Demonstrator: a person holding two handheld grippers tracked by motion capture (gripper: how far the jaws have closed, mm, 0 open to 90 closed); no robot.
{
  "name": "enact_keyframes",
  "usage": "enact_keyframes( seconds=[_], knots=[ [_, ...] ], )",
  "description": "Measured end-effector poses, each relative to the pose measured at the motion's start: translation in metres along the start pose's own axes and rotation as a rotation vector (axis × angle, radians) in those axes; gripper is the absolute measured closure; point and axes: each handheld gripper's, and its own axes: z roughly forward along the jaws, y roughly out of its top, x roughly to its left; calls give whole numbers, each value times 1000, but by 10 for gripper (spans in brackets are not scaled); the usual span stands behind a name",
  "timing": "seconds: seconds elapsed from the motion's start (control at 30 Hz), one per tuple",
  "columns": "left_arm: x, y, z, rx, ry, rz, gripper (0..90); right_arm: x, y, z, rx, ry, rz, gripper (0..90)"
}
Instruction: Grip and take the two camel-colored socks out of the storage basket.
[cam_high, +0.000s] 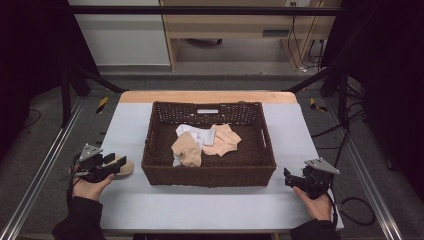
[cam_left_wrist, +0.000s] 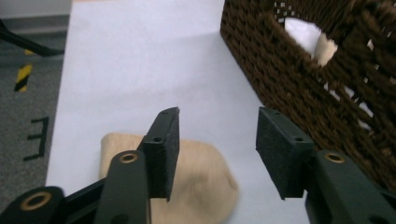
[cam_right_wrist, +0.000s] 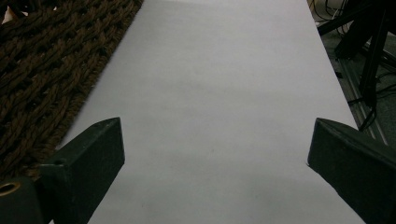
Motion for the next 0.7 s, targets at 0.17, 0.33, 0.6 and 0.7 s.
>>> enact_keyframes(
  seconds=[0.17, 0.33, 0.6, 0.7],
  knots=[
    [-1, 7, -7, -54, 9, -15, 469, -1, 0, 0, -9, -1, 0, 40],
    [-11, 20, -17, -119, -13, -18, 461, -1, 1, -1, -11, 6, 11, 38],
    [-31, 37, -21, -169, -57, -7, 450, -1, 0, 0, -10, 10, 18, 37],
    [-39, 44, -21, -174, -82, 3, 446, -2, 0, 0, -7, 6, 13, 38]
  ],
)
